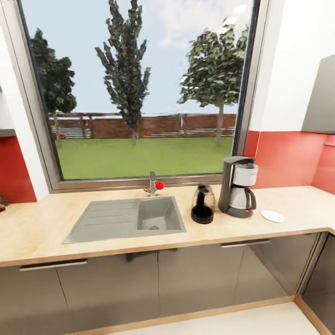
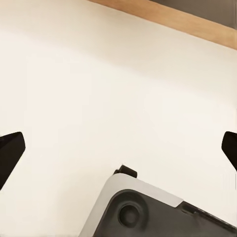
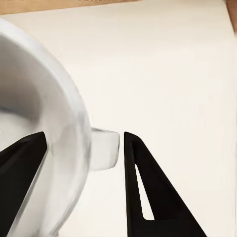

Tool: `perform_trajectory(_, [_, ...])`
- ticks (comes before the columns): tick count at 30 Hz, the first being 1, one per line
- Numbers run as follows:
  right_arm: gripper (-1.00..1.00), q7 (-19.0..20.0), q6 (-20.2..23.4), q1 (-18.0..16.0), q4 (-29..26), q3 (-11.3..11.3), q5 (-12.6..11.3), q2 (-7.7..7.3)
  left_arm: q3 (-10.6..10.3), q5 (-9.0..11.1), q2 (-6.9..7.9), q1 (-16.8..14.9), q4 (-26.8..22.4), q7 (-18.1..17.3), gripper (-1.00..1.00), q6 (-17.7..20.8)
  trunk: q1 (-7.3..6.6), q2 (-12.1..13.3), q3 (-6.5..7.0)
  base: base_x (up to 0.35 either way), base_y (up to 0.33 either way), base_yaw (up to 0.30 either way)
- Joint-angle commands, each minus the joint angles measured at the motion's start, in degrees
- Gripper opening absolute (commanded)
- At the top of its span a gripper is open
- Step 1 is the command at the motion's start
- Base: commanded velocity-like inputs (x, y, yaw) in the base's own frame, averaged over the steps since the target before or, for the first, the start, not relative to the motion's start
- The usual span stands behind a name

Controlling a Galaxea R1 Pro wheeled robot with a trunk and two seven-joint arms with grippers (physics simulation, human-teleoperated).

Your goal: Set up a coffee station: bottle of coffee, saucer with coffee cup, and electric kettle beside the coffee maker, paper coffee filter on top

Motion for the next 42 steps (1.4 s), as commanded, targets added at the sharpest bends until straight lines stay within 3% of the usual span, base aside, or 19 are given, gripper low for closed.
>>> perform_trajectory(1, [-1.0,0.6,-0.3,-0.1,0.2,0.2,-0.7,-0.03,-0.5,0.6,0.02,0.0,0.1,-0.1,1.0,-0.2,0.02,0.0,-0.02,0.0,-0.292,0.075])
perform_trajectory(20, [-1.0,0.6,-0.3,-0.1,0.2,0.2,-0.7,-0.02,-0.5,0.6,0.02,0.0,0.1,-0.1,1.0,-0.2,0.02,0.0,-0.02,-0.018,-0.292,0.009])
perform_trajectory(42, [-1.0,0.6,-0.3,-0.1,0.2,0.2,-0.7,0.0,-0.5,0.6,0.02,0.0,0.1,-0.1,1.0,-0.2,0.02,0.0,-0.02,-0.165,-0.285,0.02])
